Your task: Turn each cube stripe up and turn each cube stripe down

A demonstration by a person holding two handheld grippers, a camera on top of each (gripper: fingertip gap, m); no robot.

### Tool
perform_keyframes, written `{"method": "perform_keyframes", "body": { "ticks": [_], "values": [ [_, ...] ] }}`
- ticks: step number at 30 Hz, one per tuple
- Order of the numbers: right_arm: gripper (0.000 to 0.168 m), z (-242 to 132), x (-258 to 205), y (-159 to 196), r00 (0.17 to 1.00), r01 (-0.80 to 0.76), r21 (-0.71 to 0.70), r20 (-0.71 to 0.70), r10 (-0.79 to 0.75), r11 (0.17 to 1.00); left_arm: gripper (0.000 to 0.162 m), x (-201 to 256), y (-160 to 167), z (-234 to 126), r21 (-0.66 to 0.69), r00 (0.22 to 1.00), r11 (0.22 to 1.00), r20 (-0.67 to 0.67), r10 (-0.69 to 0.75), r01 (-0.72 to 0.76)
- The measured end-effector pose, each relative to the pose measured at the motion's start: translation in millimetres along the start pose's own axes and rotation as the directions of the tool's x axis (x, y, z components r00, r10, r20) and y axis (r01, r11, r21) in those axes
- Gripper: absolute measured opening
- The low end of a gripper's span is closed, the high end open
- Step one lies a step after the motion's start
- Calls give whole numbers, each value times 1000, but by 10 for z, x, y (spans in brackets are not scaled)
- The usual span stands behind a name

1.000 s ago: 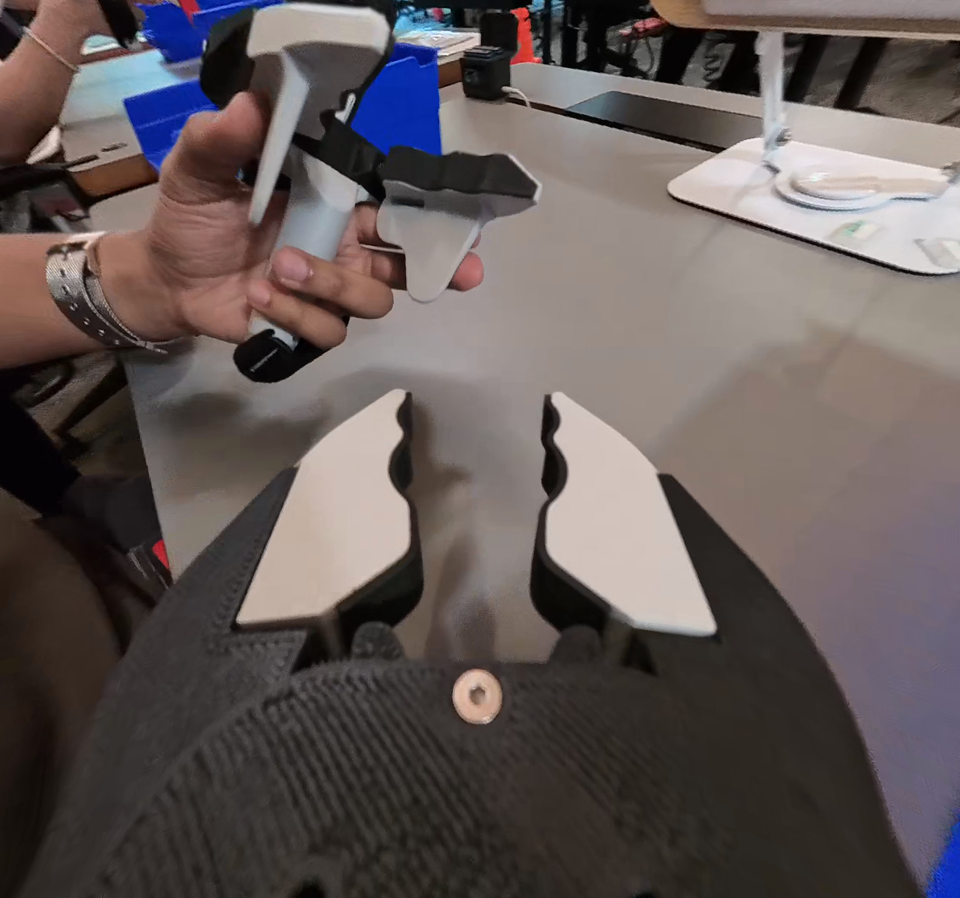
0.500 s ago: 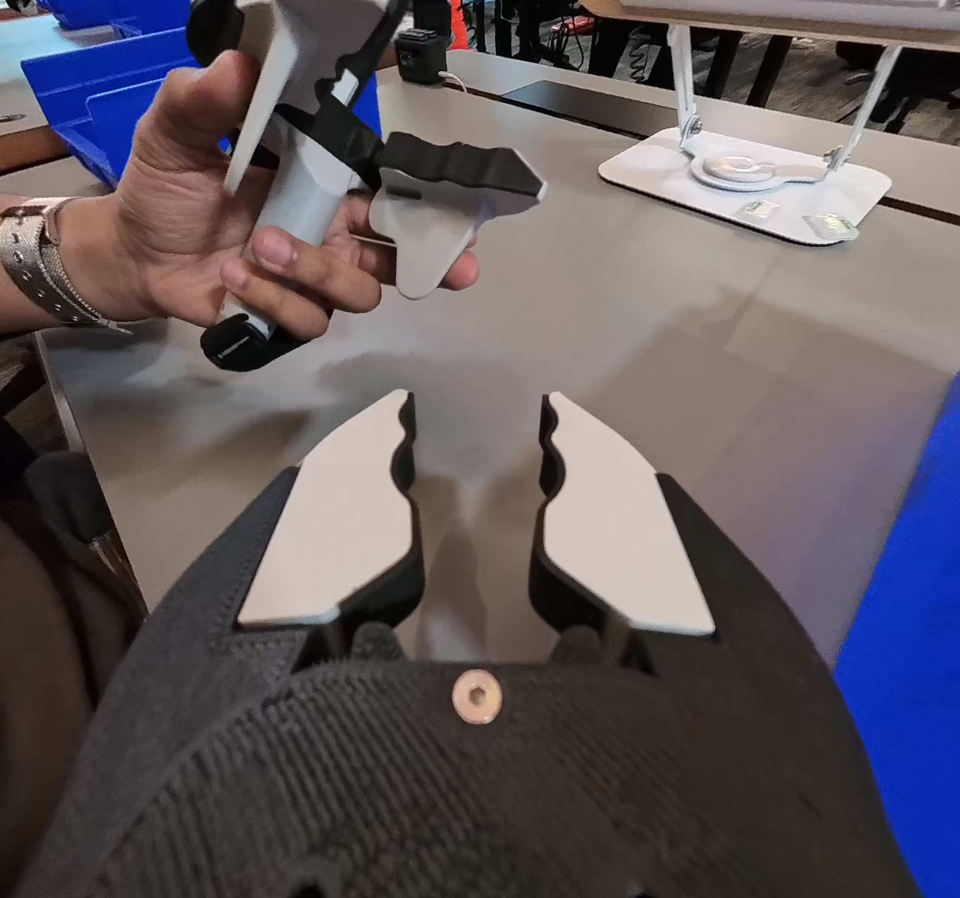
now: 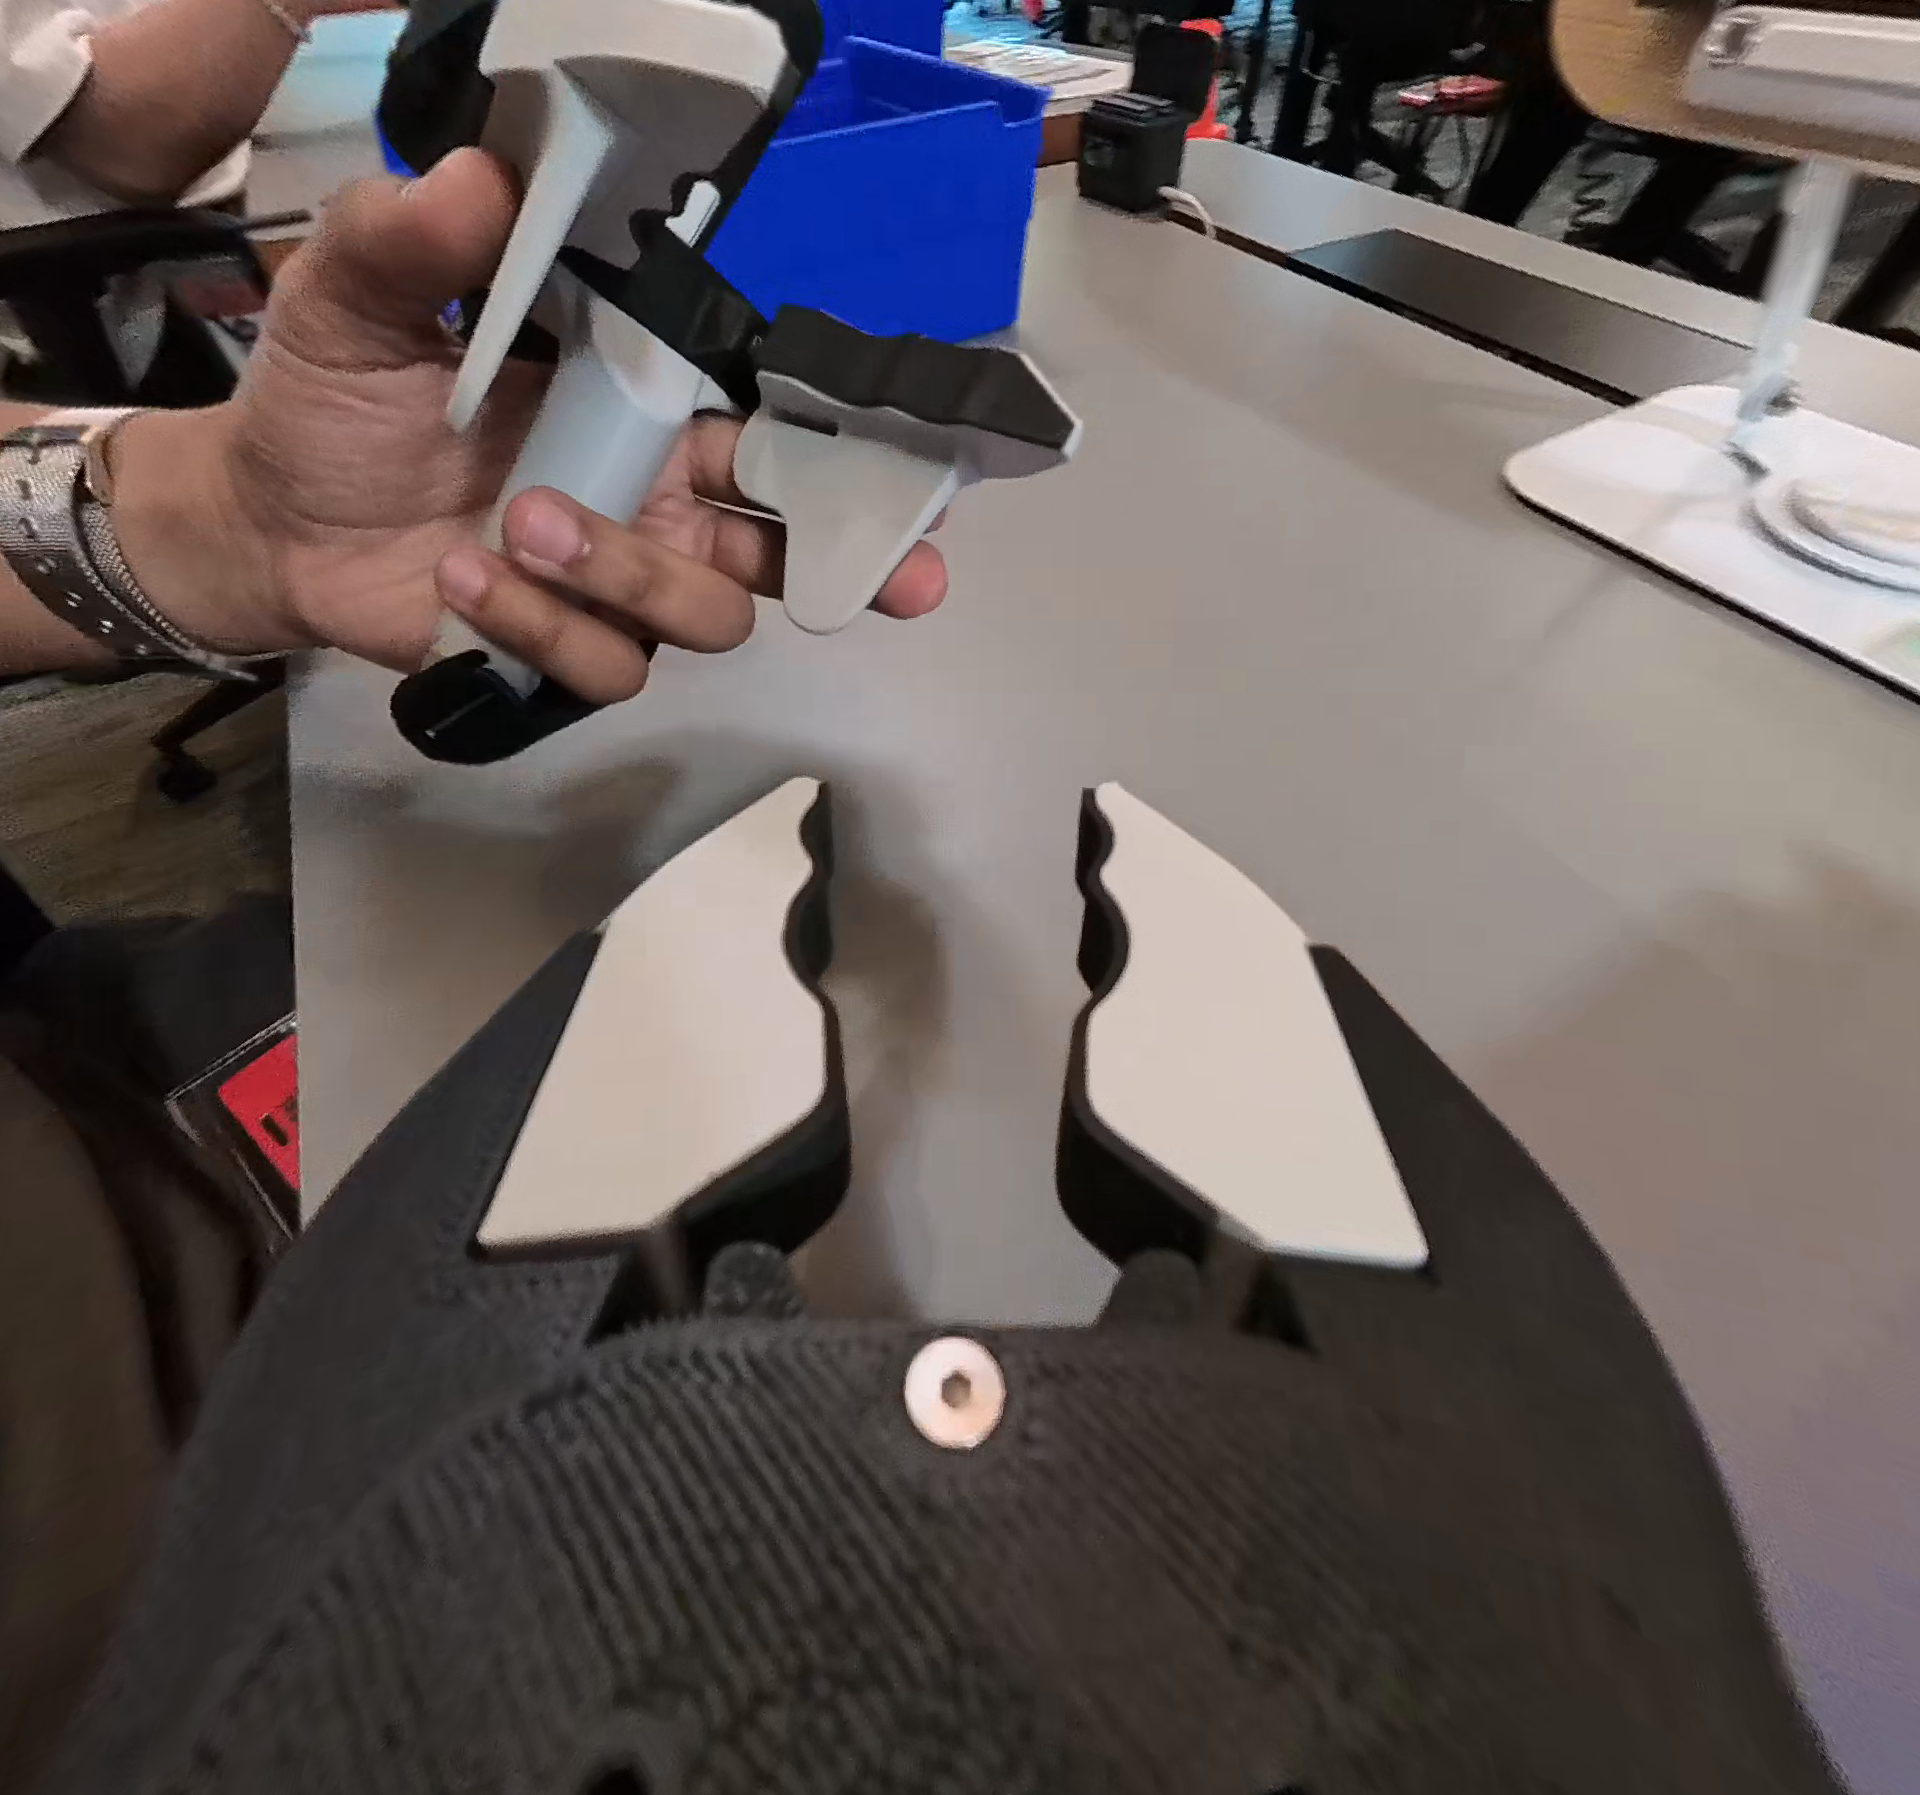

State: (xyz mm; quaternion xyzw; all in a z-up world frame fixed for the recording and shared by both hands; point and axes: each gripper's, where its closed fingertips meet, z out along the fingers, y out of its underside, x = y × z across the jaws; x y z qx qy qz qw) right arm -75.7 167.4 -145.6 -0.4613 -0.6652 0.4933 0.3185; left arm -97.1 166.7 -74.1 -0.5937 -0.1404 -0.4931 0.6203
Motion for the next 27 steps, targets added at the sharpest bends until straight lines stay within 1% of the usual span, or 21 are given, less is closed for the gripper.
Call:
{"method": "perform_keyframes", "body": {
  "ticks": [5,9,11,14,16,17,18,20,22,23,25,26,27],
  "values": [
    [46,316,-214,-106,992,37,1,120,-37,999,60,59,-104,-416,102,995,994,92,39,-48],
    [46,544,-422,-185,974,66,5,217,-65,998,59,134,-161,-754,172,978,977,189,92,-125],
    [46,641,-529,-220,962,78,9,262,-78,997,59,173,-206,-931,204,954,959,265,142,-199],
    [45,766,-679,-264,943,98,15,319,-97,995,65,228,-310,-1240,227,880,912,418,226,-341],
    [45,836,-758,-282,932,106,17,346,-105,994,68,265,-427,-1508,217,795,871,544,268,-442],
    [46,863,-791,-290,928,107,18,357,-107,994,71,262,-527,-1689,200,730,848,625,276,-491],
    [46,888,-819,-299,924,105,20,368,-105,994,75,234,-655,-1920,169,642,830,719,265,-532],
    [46,920,-867,-313,916,93,21,389,-94,995,79,176,-945,-2482,91,434,816,877,206,-570],
    [46,944,-888,-322,912,85,21,400,-86,996,87,115,-1176,-3023,-3,247,836,955,166,-549],
    [46,950,-883,-329,913,85,23,398,-87,996,87,75,-1228,-3248,-32,180,865,974,140,-500],
    [45,952,-851,-342,918,85,27,387,-89,996,86,6,-1293,-3482,-66,146,905,979,139,-420],
    [45,947,-827,-342,921,83,27,379,-87,996,86,-66,-1308,-3616,-79,109,923,986,129,-376],
    [45,941,-799,-342,925,78,26,371,-82,997,87,-155,-1324,-3761,-100,55,936,990,126,-337]
  ]
}}
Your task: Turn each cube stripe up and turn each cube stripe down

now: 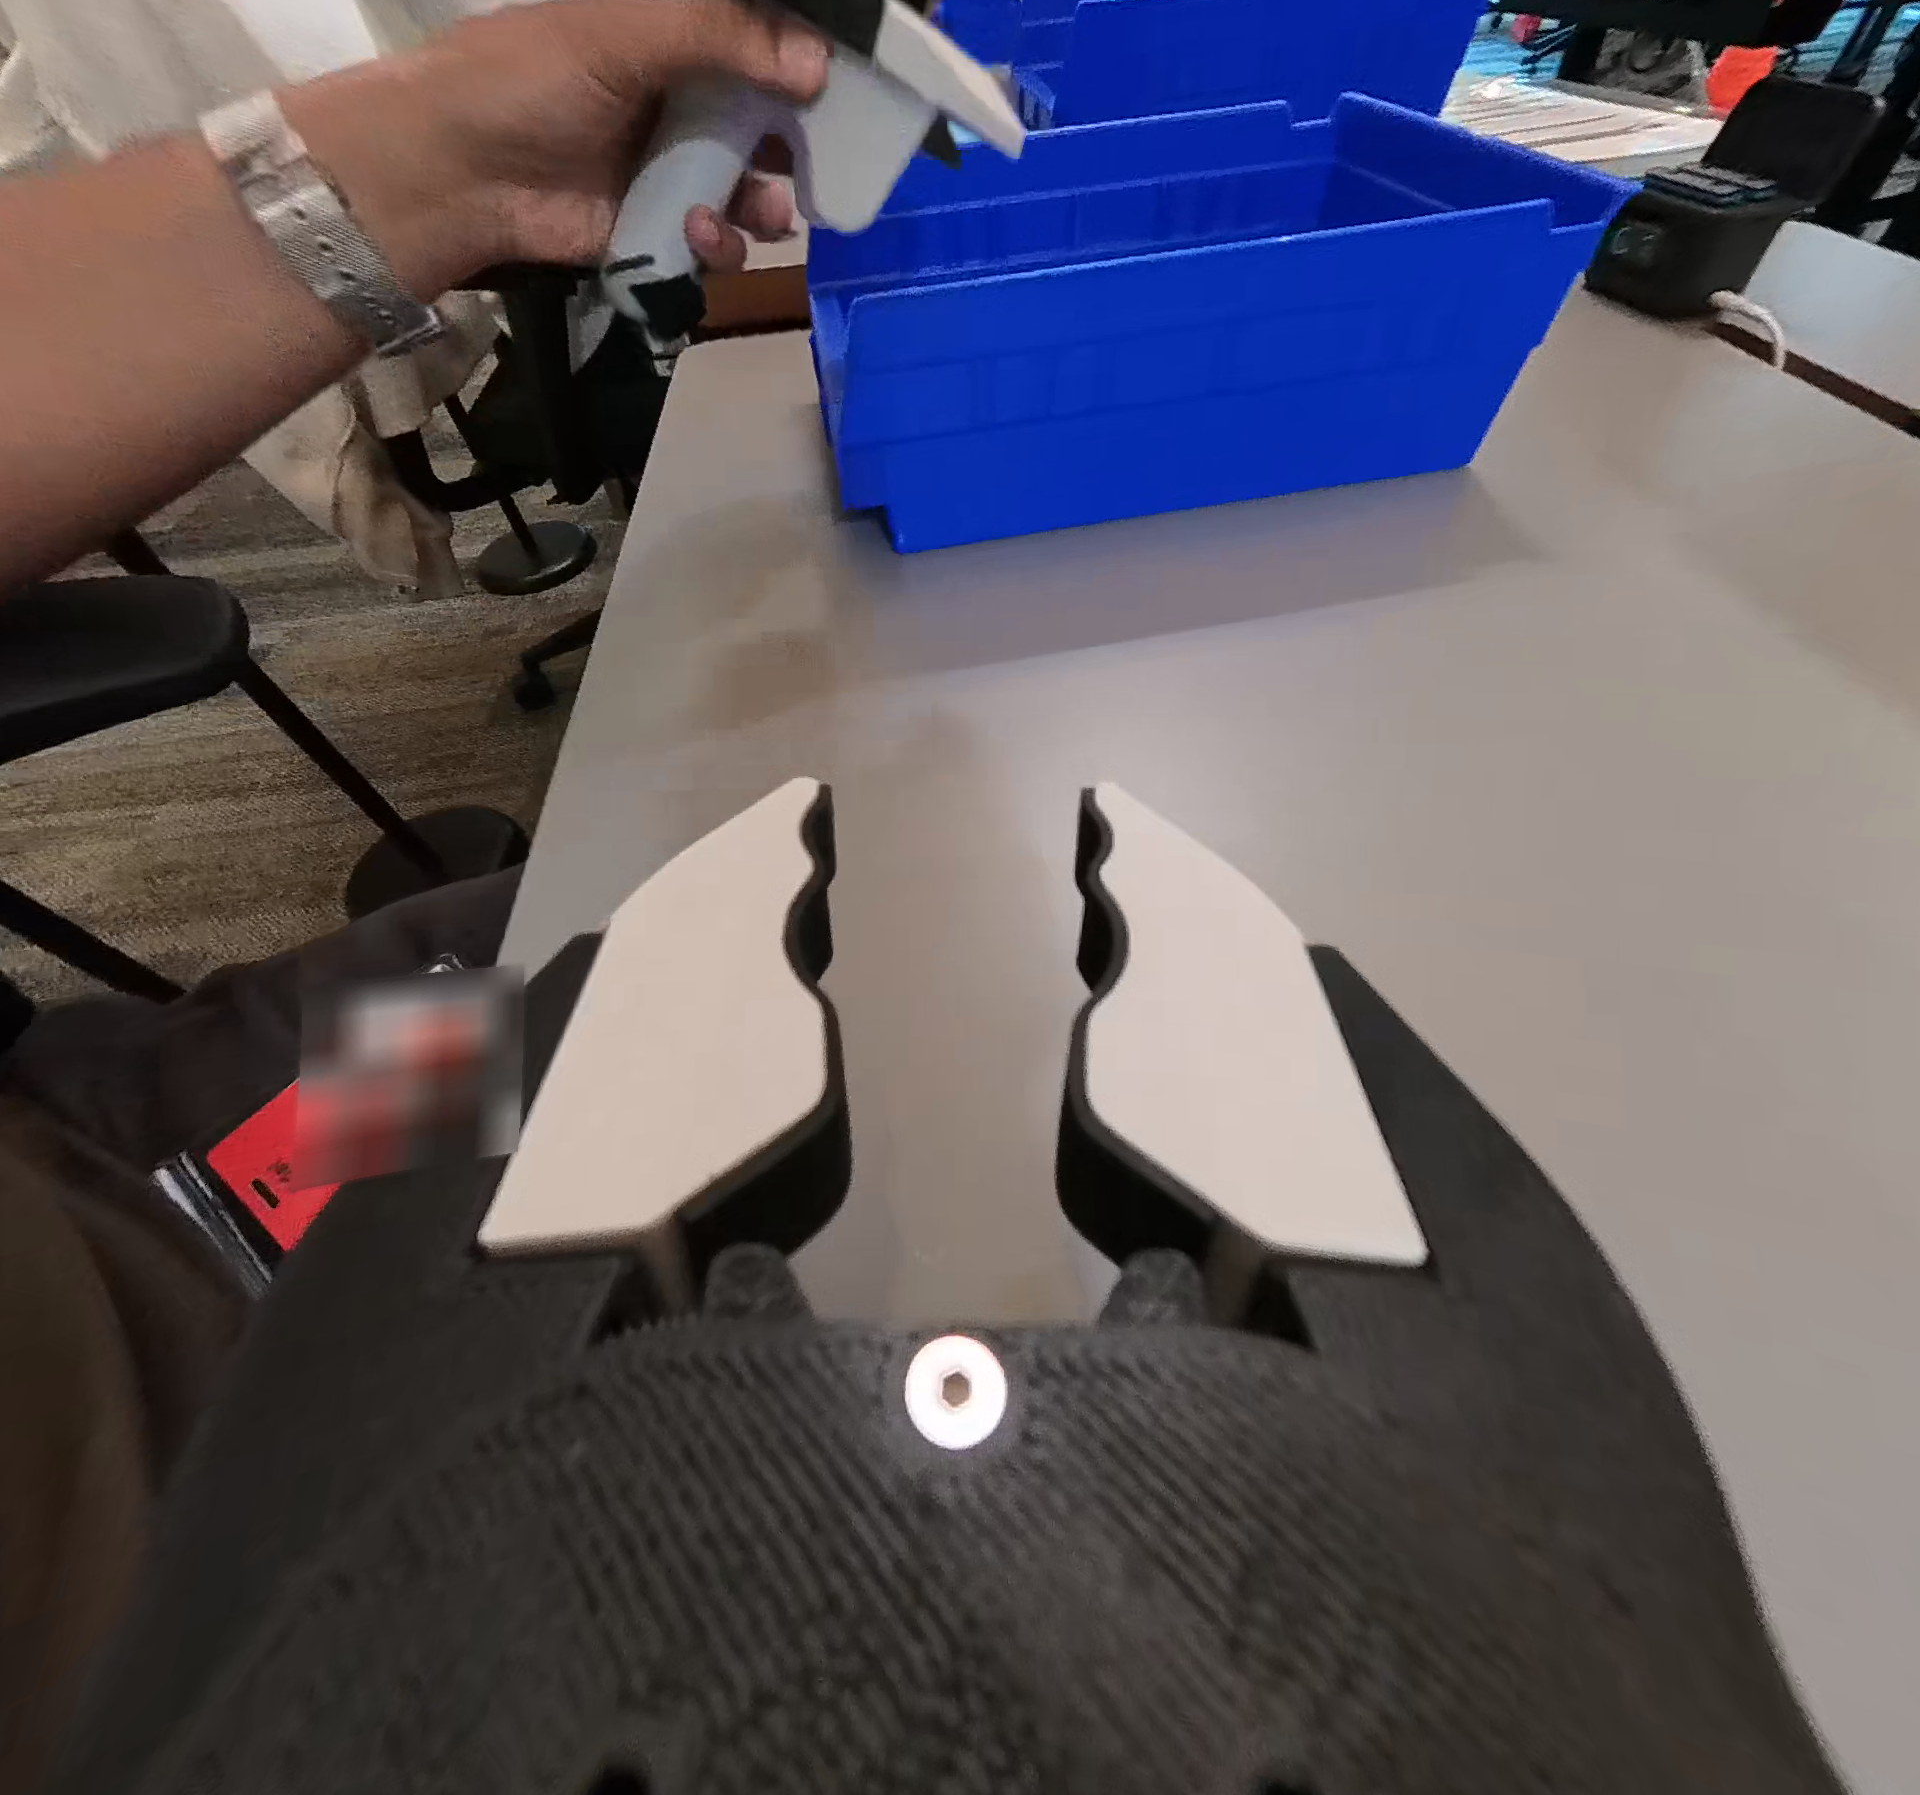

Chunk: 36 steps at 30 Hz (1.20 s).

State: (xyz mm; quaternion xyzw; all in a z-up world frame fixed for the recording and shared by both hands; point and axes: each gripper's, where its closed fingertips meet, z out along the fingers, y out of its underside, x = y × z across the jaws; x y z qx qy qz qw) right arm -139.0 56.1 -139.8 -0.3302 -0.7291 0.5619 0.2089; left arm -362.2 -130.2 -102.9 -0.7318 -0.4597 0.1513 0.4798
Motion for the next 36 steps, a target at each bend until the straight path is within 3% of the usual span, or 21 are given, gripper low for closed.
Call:
{"method": "perform_keyframes", "body": {
  "ticks": [4,7,13,15,16,17,21,23,26,28,30,33,36],
  "values": [
    [45,-78,92,17,999,-32,10,-35,33,999,89,-554,269,320,-234,963,968,226,149,-94],
    [45,-155,151,80,996,-57,6,-66,58,998,80,-916,386,418,-405,863,907,409,296,-119],
    [44,-381,262,180,986,-76,1,-150,75,997,78,-951,704,644,-589,900,807,323,293,-52],
    [44,-472,296,190,981,-86,11,-175,87,996,73,-921,651,684,-575,908,815,303,288,-66],
    [44,-512,315,190,978,-92,17,-186,94,996,53,-906,620,697,-565,909,822,300,288,-73],
    [44,-548,332,185,976,-99,24,-195,102,995,47,-860,573,714,-542,918,837,290,272,-77],
    [44,-640,387,131,969,-130,67,-205,141,989,47,-476,108,621,-393,950,914,234,204,-100],
    [44,-665,410,107,966,-149,87,-201,164,985,46,-12,-244,515,-260,974,952,115,194,-159],
    [45,-710,420,41,964,-179,132,-176,201,975,46,975,-677,268,-12,957,971,-172,233,-238],
    [46,-765,410,-38,962,-205,184,-144,233,961,46,1635,-786,108,130,901,967,-355,250,-217],
    [49,-842,405,-136,955,-247,253,-101,279,936,46,2244,-691,37,211,816,963,-519,254,-165],
    [60,-976,424,-271,928,-346,353,-8,373,869,46,3140,-221,-101,233,559,970,-796,233,-73],
    [74,-1133,459,-392,853,-513,429,163,495,743,46,3687,271,-235,87,300,995,-952,69,48]
  ]
}}
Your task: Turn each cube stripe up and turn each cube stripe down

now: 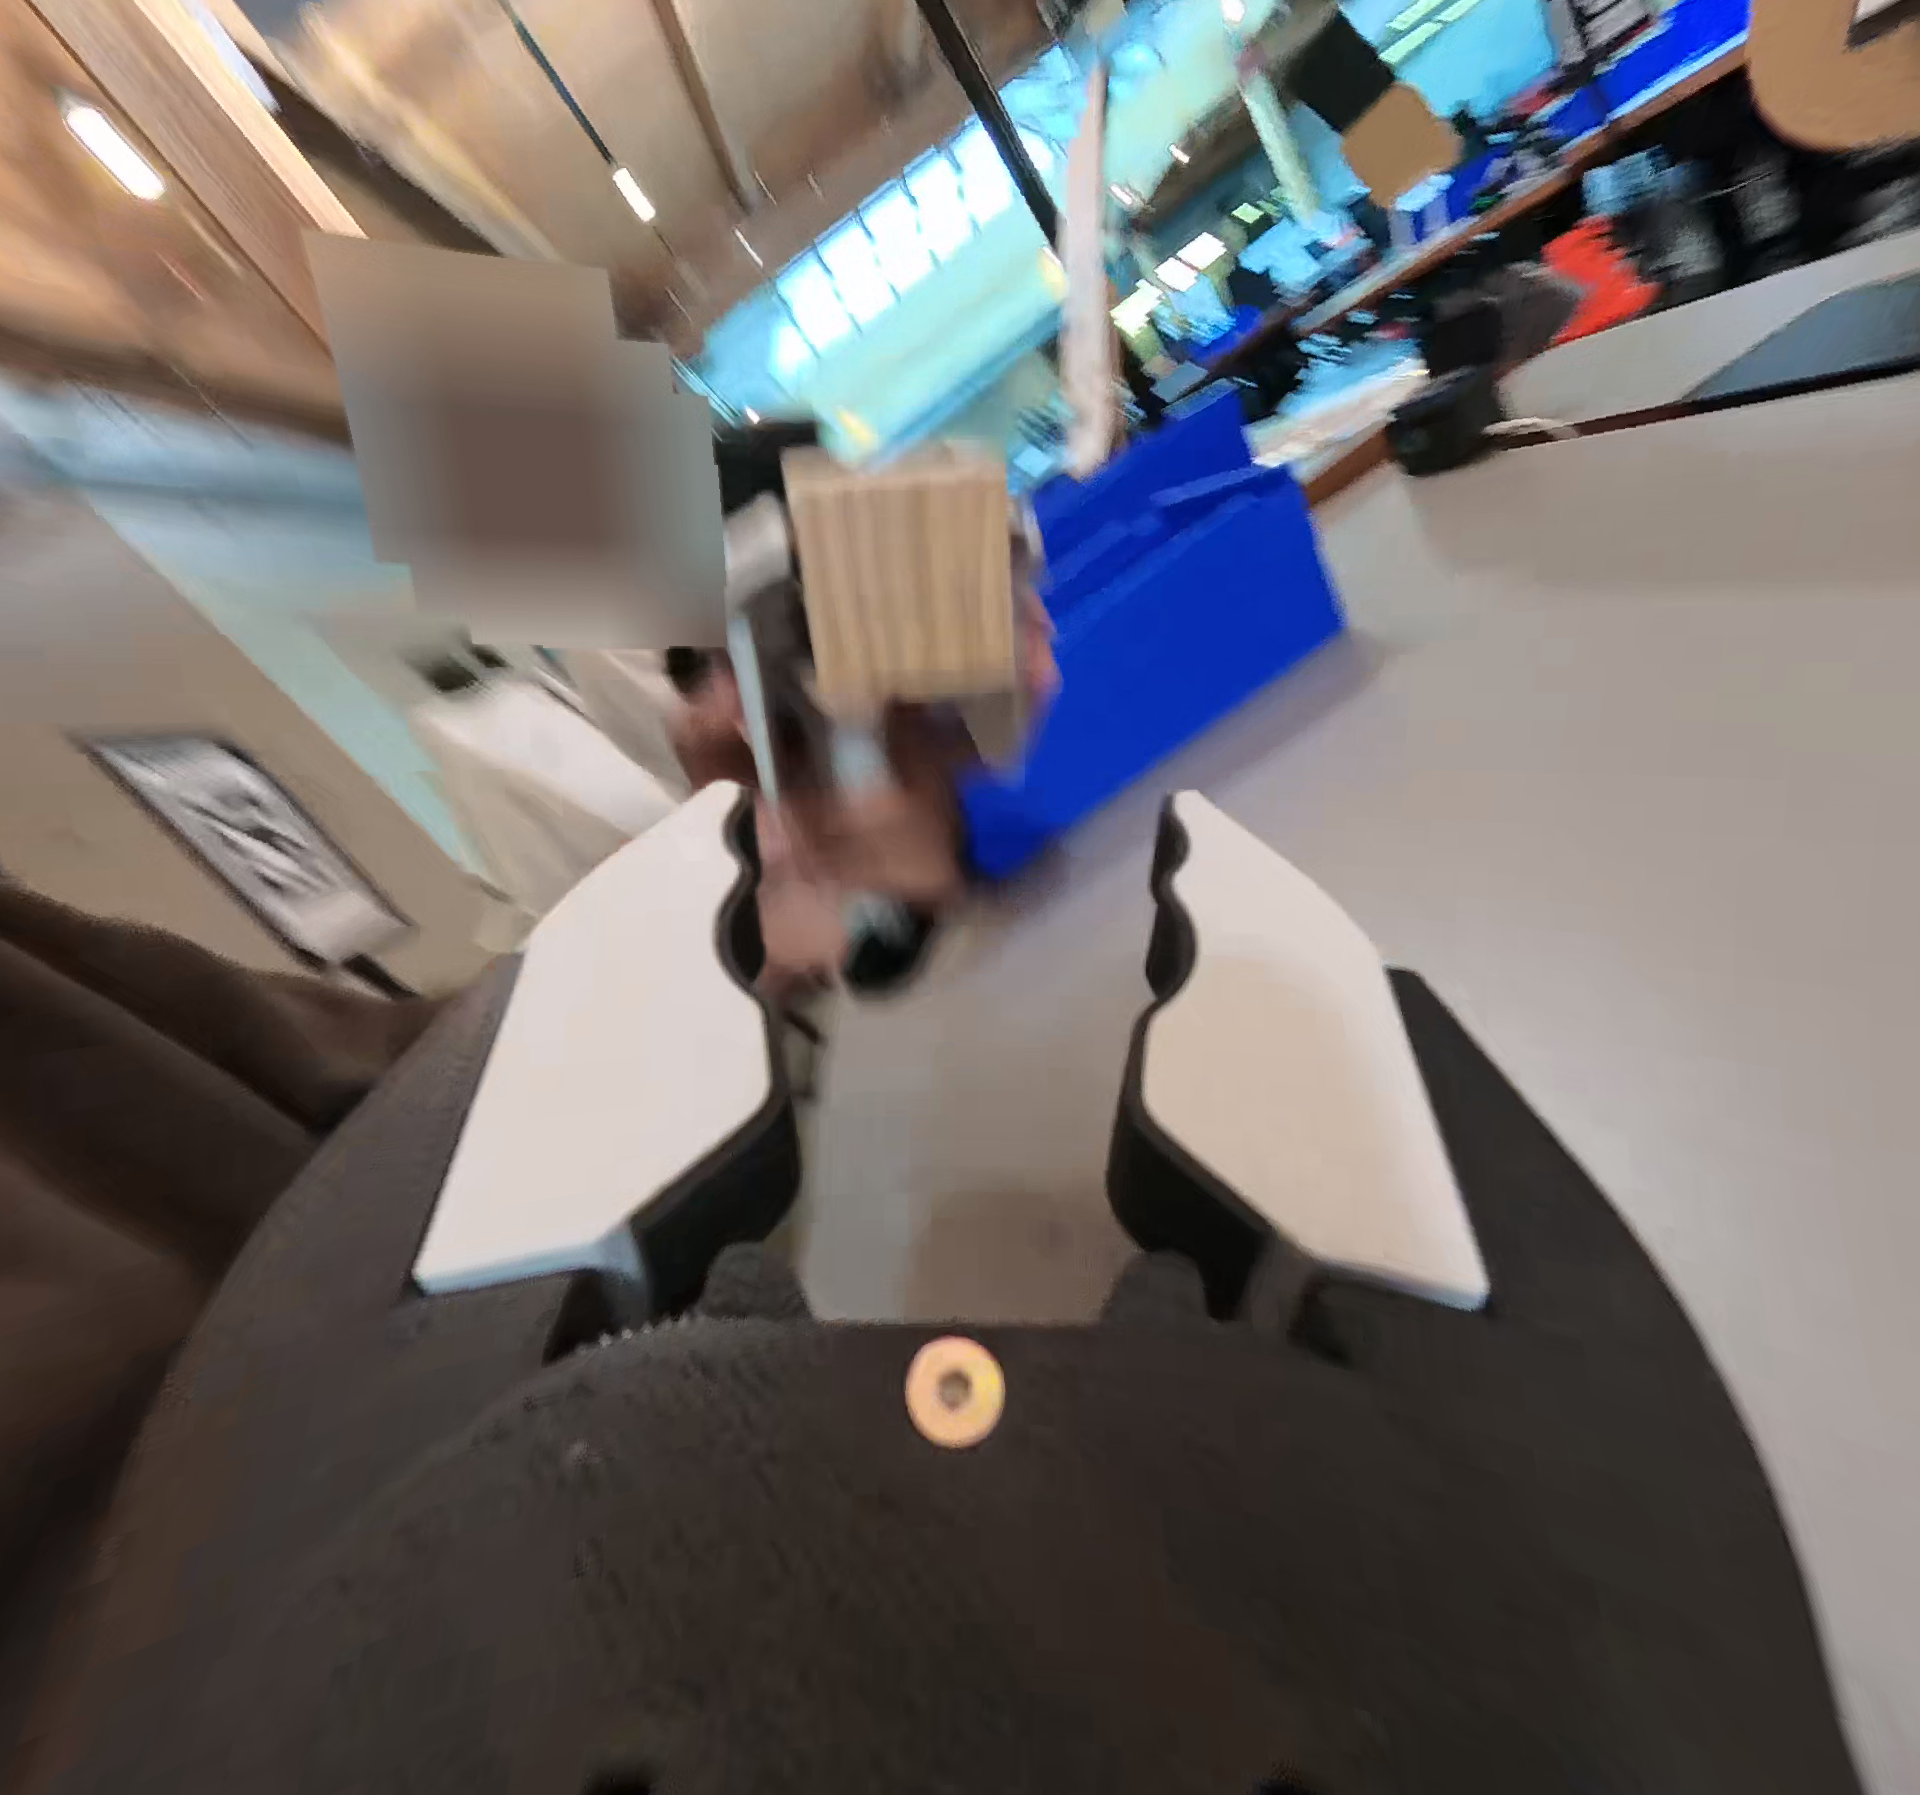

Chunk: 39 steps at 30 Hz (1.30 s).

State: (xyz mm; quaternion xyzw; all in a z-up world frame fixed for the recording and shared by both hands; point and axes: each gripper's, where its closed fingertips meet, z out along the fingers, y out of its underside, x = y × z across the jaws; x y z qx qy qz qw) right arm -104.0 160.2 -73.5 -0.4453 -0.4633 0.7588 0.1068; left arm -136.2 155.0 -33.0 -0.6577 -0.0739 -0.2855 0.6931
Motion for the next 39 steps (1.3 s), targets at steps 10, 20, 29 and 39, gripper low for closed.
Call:
{"method": "perform_keyframes", "body": {
  "ticks": [10,20,29,39],
  "values": [
    [46,-170,-103,38,998,47,-24,33,-46,999,46,254,510,462,-56,945,971,-223,-241,234],
    [46,-420,-74,-266,985,114,76,-136,-103,991,66,171,374,484,16,932,963,-257,-255,268],
    [46,-1487,216,-1270,699,299,-103,-653,-292,948,68,-58,453,434,-4,944,960,-182,-277,281],
    [46,-2936,1256,-317,454,-298,-488,-828,-328,820,64,19,778,534,-139,968,974,-152,-202,181]
  ]
}}
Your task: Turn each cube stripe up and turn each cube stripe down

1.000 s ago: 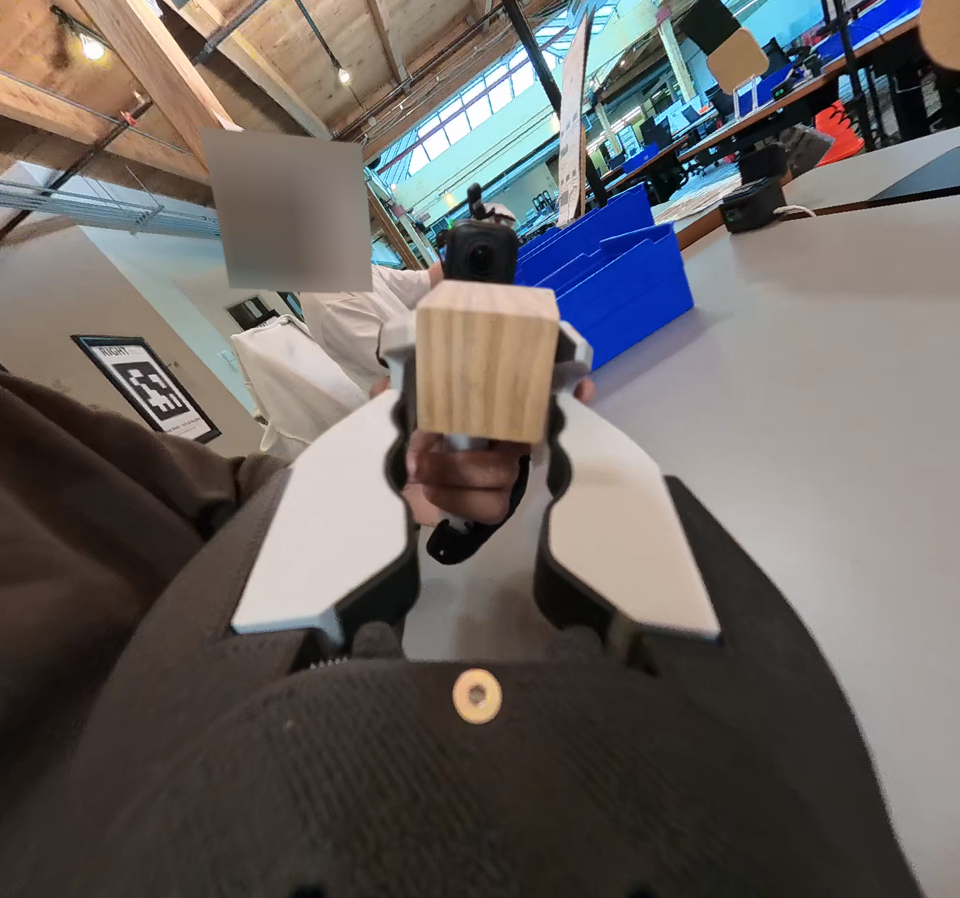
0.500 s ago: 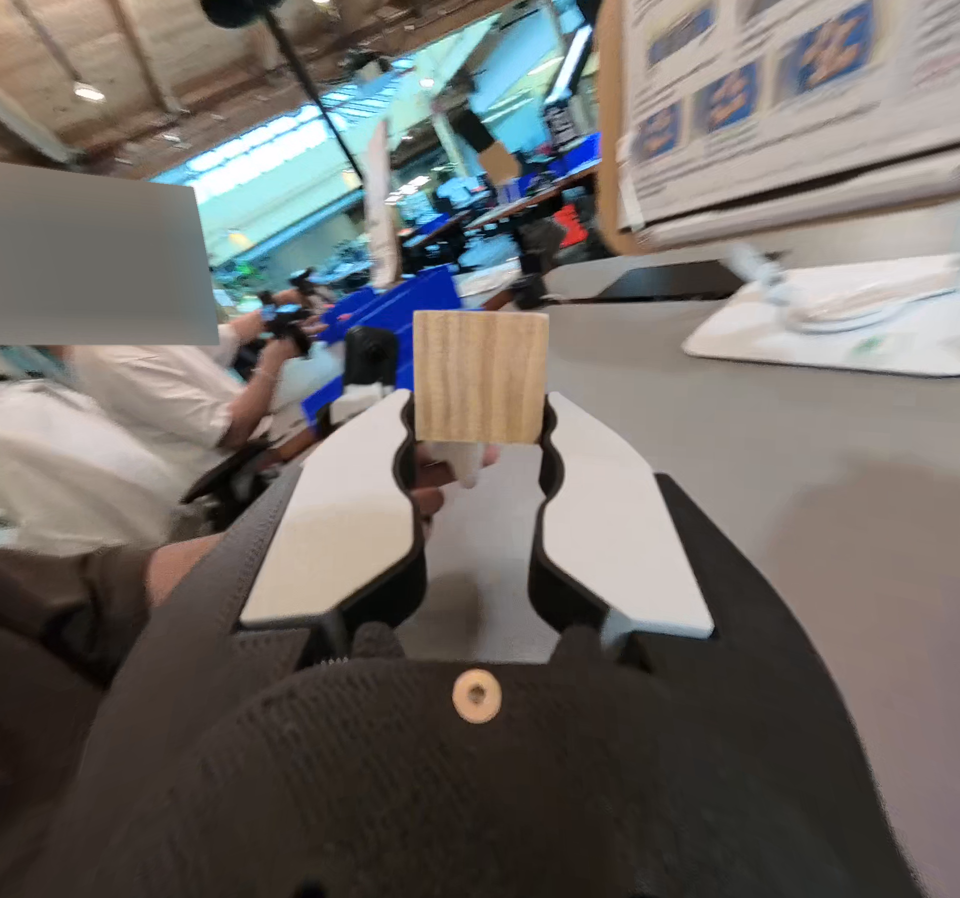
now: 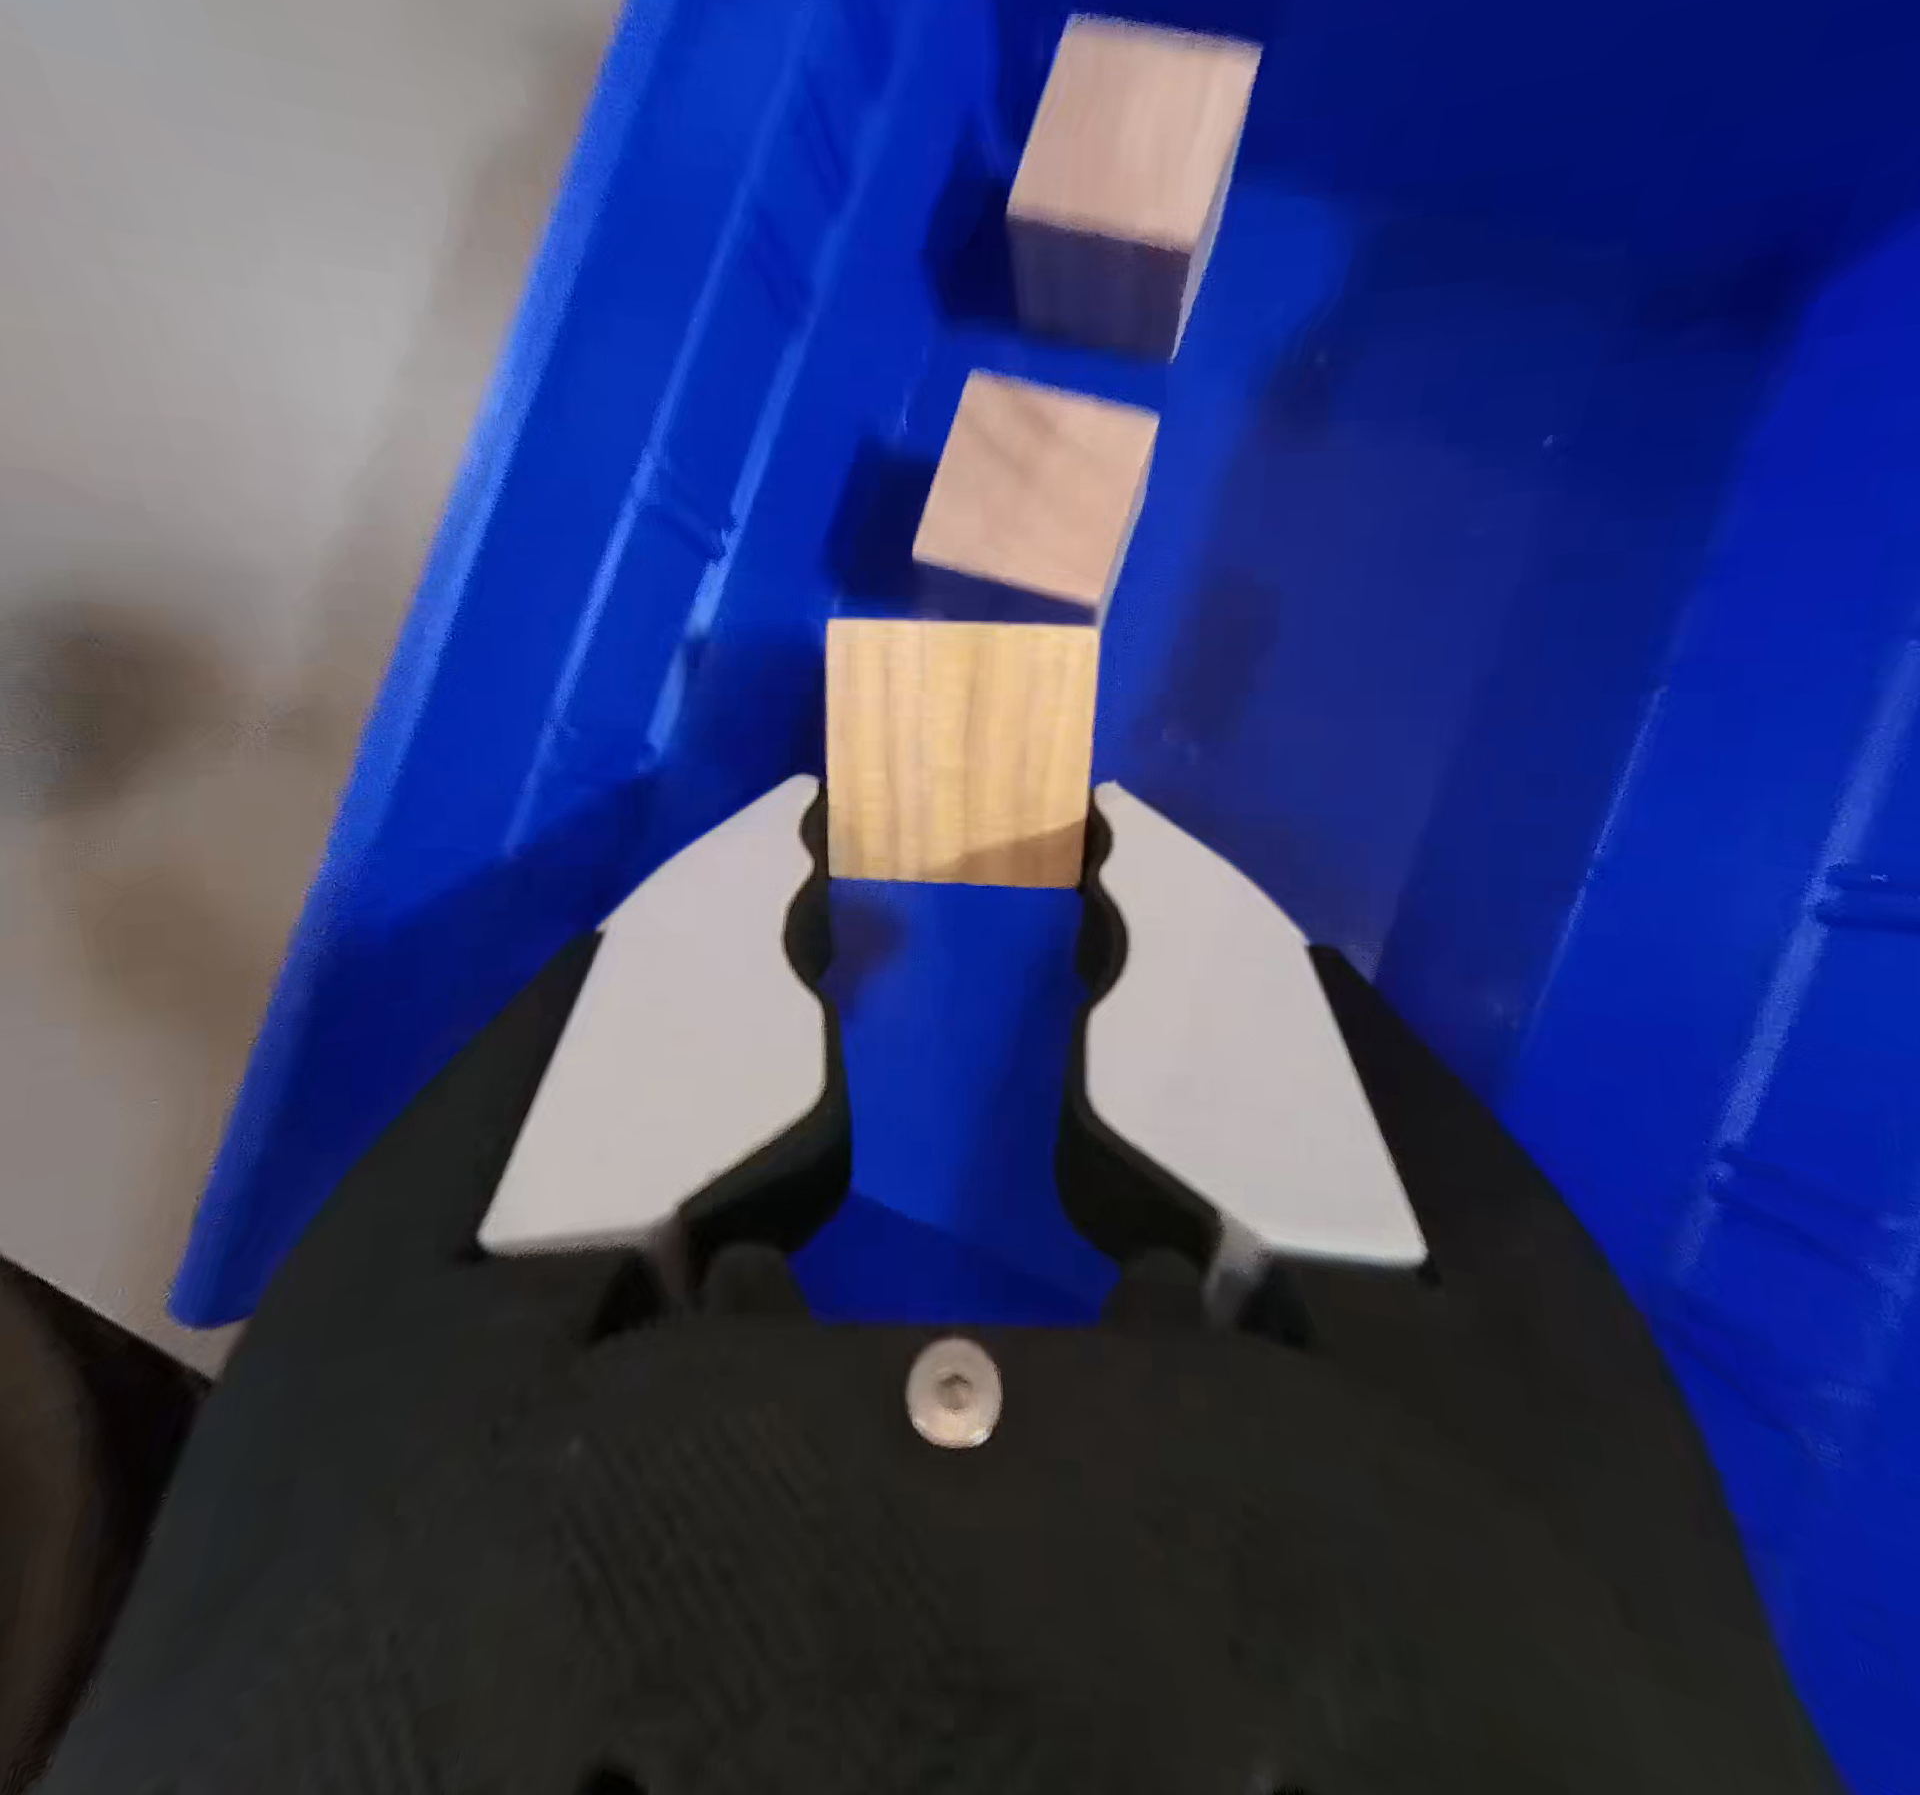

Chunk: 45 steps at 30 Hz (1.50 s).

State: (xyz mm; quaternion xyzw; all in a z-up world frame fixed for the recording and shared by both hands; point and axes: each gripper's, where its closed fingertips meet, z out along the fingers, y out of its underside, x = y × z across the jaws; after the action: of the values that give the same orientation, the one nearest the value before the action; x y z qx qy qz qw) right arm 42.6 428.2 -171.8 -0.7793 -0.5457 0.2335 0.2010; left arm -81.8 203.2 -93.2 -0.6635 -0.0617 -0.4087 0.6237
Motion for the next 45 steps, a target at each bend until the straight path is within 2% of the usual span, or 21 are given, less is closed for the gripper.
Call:
{"method": "perform_keyframes", "body": {
  "ticks": [4,7,10,15,18,22,25,28,30,33,36,39,41,43,45],
  "values": [
    [46,130,-93,232,994,109,-157,3,-110,982,63,8,50,23,-31,999,999,7,31,-31],
    [46,177,-202,341,991,132,-214,61,-122,968,63,-21,99,22,-53,999,998,15,35,-34],
    [46,202,-146,441,991,133,-276,21,-133,952,63,-54,109,6,-51,1000,999,19,12,-11],
    [48,191,-136,453,993,113,-295,14,-114,949,62,-148,108,-50,-45,999,999,40,-26,28],
    [62,125,-112,381,994,111,-263,12,-111,958,58,-179,40,-98,-12,998,1000,61,-15,16],
    [67,-192,-39,77,996,83,-122,-19,-86,989,57,-210,-37,-163,16,994,999,104,27,-28],
    [67,-634,-278,-419,994,105,144,15,-108,984,57,-280,-79,-184,31,985,999,167,35,-40],
    [66,-1143,-905,-917,969,104,460,153,-194,882,60,-318,-197,-181,45,966,995,246,74,-87],
    [65,-1340,-1355,-1073,933,81,602,235,-274,794,62,-314,-302,-218,10,935,984,313,165,-177],
    [63,-1194,-1927,-1043,884,46,666,321,-341,745,60,-446,-602,-467,-81,787,937,522,329,-339],
    [63,-715,-2394,-793,849,48,620,388,-359,783,59,-639,-1008,-919,-215,538,884,726,429,-415],
    [60,-262,-2670,-479,832,57,572,426,-355,818,66,-844,-1247,-1342,-402,297,837,803,517,-371],
    [60,-82,-2786,-321,812,31,558,469,-346,829,64,-897,-1415,-1518,-455,162,803,823,544,-385],
    [60,-11,-2871,-231,773,-27,539,545,-324,842,53,-902,-1564,-1583,-459,72,779,842,535,-427],
    [62,35,-2904,-188,730,-100,491,627,-272,865,53,-906,-1622,-1556,-461,48,767,843,535,-447]
  ]
}}
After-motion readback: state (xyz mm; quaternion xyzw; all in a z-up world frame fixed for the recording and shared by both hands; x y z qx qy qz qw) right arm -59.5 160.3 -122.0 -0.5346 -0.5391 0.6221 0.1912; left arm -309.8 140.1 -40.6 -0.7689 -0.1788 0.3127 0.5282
